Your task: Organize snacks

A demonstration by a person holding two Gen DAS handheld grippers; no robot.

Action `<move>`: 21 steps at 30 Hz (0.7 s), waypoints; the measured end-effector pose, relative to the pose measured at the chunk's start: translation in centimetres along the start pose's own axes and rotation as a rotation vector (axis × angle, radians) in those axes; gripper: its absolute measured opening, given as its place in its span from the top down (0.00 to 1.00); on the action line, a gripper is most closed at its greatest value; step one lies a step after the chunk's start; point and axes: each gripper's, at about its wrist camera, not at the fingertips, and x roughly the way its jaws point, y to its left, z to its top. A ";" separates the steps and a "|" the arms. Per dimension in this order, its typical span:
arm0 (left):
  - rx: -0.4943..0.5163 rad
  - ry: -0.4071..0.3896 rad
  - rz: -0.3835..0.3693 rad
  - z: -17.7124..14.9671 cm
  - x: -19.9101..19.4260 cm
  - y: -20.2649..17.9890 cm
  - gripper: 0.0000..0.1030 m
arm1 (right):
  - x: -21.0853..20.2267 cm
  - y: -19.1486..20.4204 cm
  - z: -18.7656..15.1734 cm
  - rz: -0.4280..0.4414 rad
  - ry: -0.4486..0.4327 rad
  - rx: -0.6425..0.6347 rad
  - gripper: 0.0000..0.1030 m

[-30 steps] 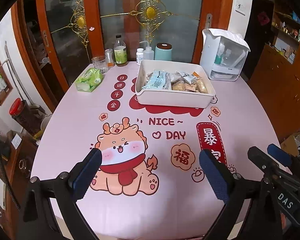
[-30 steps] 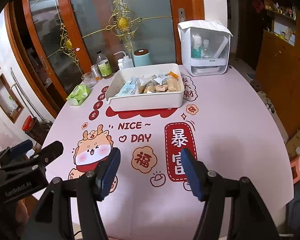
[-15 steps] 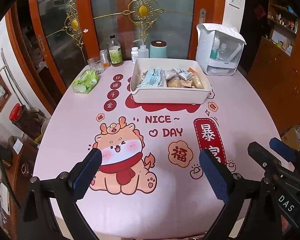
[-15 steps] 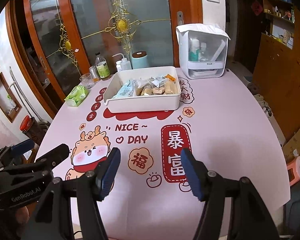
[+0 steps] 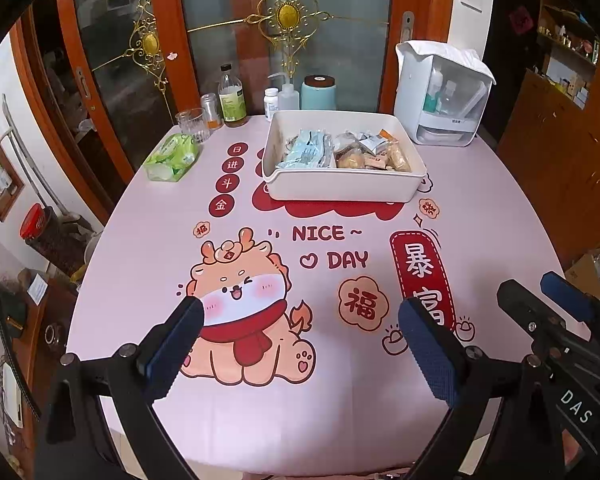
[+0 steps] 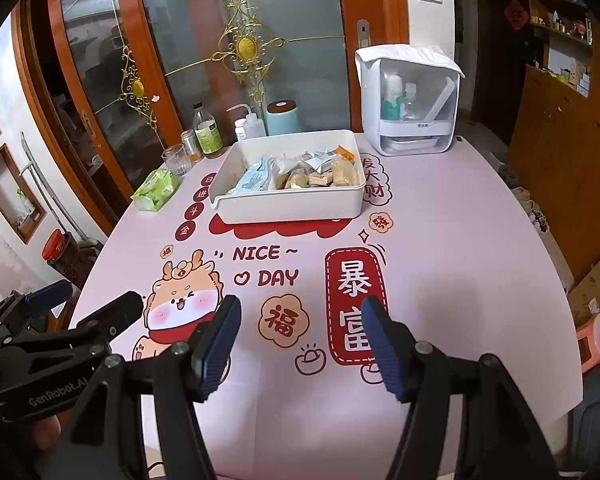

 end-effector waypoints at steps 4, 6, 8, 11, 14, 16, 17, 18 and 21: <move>0.001 0.002 -0.001 0.0 0.1 0.1 0.05 | 0.0 0.0 0.0 0.001 0.003 0.001 0.39; 0.001 0.004 -0.002 0.0 0.1 0.2 0.05 | 0.2 0.1 0.0 0.001 0.005 0.001 0.39; 0.002 0.007 -0.001 0.0 0.2 0.1 0.05 | 0.3 0.1 0.0 0.002 0.005 0.000 0.39; 0.002 0.012 -0.001 0.1 0.3 0.2 0.05 | 0.3 0.2 0.0 0.002 0.005 0.000 0.39; 0.002 0.011 -0.001 0.1 0.3 0.3 0.05 | 0.3 0.1 0.1 0.002 0.007 0.002 0.39; 0.002 0.011 0.000 0.1 0.3 0.2 0.06 | 0.3 0.1 0.1 0.002 0.006 0.001 0.39; 0.001 0.011 0.000 0.1 0.3 0.3 0.05 | 0.3 0.1 0.1 0.002 0.006 0.001 0.39; 0.001 0.011 -0.001 0.1 0.3 0.4 0.05 | 0.3 0.1 0.1 0.002 0.006 0.000 0.39; 0.002 0.013 -0.001 0.2 0.4 0.3 0.05 | 0.3 0.1 0.1 0.002 0.007 0.003 0.39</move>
